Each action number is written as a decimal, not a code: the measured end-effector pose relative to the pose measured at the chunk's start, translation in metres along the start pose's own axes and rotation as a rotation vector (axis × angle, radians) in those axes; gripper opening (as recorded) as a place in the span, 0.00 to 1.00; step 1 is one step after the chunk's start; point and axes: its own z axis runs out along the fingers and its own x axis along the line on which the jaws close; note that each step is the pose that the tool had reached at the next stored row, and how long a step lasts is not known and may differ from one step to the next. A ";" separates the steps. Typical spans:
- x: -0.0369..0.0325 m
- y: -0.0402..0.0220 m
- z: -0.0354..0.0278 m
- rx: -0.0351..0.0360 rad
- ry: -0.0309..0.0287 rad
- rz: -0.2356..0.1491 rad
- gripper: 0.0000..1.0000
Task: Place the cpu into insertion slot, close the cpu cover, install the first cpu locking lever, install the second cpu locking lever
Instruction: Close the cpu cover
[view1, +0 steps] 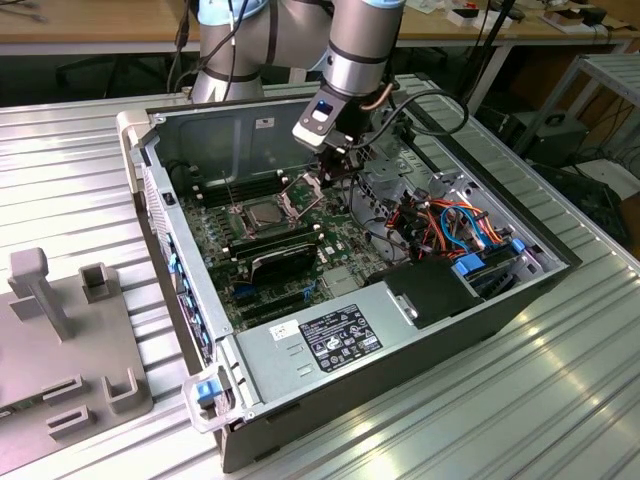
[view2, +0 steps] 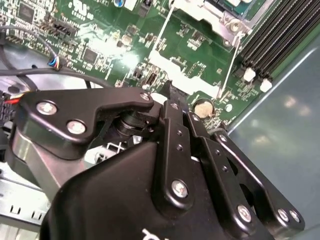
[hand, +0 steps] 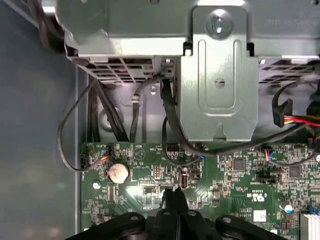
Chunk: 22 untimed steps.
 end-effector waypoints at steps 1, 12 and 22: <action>0.0000 -0.0010 0.0002 0.0001 0.0001 0.000 0.11; 0.0004 -0.0260 0.0008 0.0000 0.0005 0.000 0.11; 0.0004 -0.0303 0.0014 0.0032 0.0005 0.000 0.11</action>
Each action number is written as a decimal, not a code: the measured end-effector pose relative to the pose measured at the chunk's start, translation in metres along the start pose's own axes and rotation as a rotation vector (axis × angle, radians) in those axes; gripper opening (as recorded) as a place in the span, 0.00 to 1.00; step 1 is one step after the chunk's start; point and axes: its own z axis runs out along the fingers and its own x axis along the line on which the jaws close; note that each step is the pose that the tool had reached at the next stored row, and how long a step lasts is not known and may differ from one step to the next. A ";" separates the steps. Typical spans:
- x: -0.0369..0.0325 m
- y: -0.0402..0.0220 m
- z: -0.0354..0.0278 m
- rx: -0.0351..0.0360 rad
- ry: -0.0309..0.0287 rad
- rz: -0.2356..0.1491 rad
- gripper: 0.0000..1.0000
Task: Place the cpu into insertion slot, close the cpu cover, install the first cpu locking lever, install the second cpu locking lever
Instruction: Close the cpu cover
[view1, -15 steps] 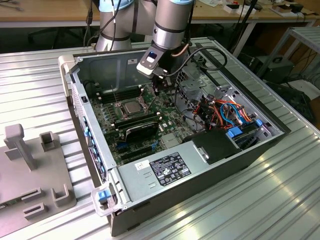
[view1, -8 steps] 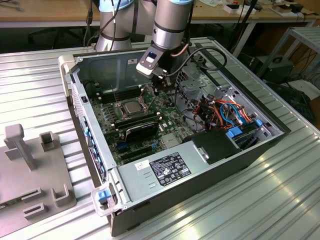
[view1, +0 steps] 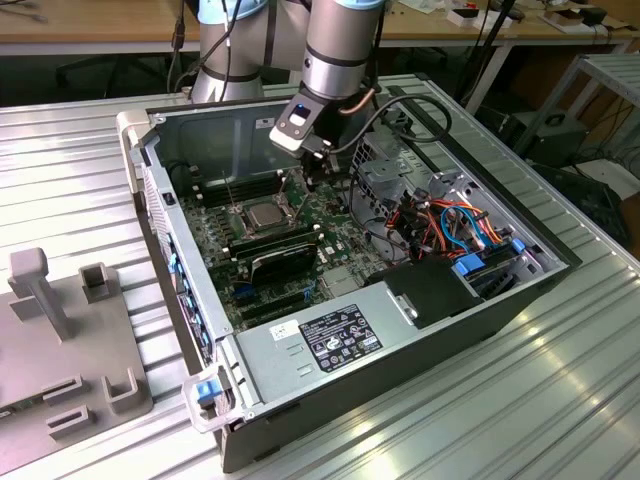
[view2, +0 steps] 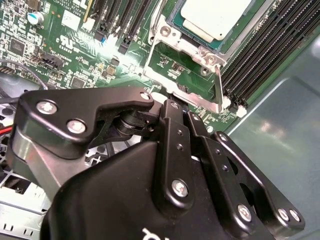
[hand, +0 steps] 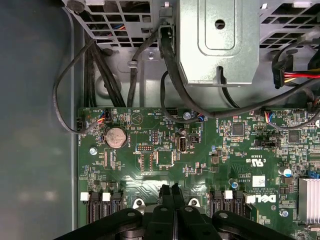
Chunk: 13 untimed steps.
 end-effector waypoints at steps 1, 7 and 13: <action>0.0000 -0.0007 0.0000 0.0001 0.0000 0.000 0.11; 0.0000 -0.0023 0.0000 0.0001 0.0001 0.000 0.11; 0.0000 -0.0025 -0.0027 -0.0008 0.0003 0.000 0.11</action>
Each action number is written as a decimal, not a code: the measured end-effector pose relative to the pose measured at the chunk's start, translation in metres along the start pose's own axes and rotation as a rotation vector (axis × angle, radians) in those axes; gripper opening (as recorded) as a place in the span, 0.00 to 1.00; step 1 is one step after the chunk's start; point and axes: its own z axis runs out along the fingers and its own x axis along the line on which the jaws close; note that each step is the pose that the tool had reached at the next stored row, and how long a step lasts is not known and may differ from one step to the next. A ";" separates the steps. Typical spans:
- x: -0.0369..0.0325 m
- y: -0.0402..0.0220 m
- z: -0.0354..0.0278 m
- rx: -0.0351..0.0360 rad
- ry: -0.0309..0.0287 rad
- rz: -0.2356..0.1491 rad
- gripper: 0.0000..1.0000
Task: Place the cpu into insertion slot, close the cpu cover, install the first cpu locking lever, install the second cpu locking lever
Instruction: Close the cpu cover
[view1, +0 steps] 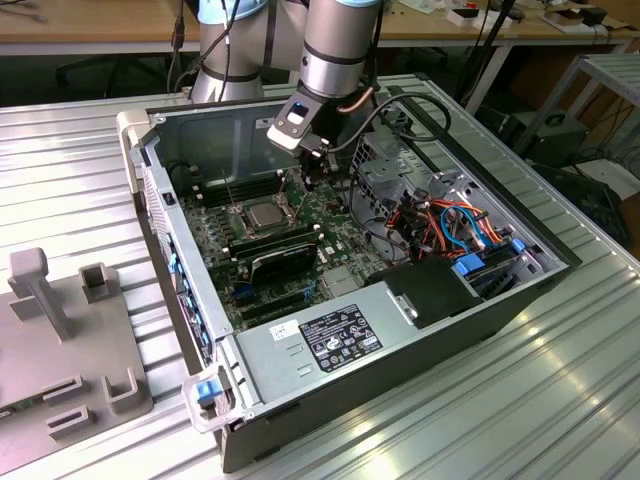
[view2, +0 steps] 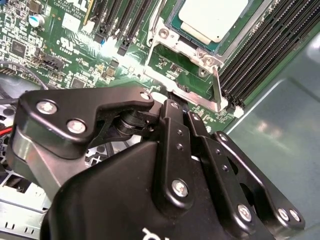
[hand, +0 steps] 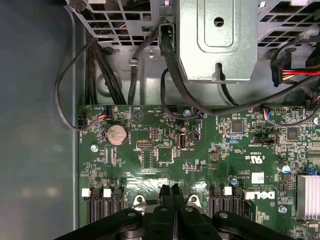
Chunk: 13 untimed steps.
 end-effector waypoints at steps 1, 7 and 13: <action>0.0000 -0.0007 0.0000 0.0000 -0.0001 0.000 0.11; 0.0007 -0.0085 -0.0002 0.0001 -0.0002 0.000 0.11; 0.0012 -0.0163 0.0001 0.0001 0.0008 0.000 0.11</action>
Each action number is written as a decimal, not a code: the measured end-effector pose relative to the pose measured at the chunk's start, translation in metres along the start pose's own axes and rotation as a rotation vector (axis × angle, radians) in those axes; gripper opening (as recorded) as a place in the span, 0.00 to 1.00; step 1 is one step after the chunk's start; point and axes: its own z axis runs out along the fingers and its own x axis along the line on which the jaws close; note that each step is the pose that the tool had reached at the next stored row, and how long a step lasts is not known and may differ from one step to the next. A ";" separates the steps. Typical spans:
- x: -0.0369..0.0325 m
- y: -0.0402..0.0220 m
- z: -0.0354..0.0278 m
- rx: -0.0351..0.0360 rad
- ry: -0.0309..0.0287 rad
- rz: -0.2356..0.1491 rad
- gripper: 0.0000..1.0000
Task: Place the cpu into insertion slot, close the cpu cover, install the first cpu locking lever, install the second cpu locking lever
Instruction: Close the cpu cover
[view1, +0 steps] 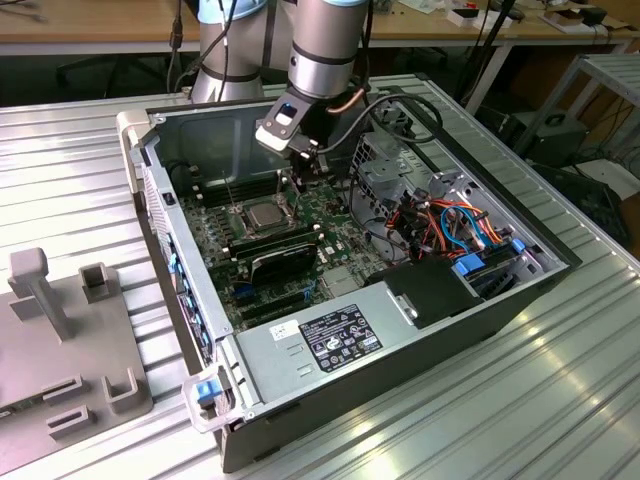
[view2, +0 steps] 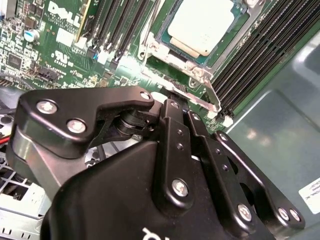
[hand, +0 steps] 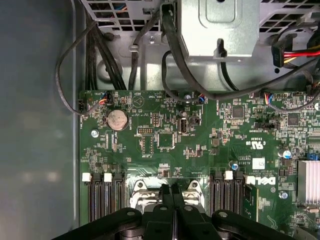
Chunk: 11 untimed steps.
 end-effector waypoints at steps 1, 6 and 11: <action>0.0000 -0.0011 0.0001 -0.0001 0.0004 0.000 0.11; 0.0002 -0.0054 0.0003 -0.0001 0.0007 0.000 0.11; 0.0002 -0.0090 0.0009 0.0000 0.0007 0.000 0.11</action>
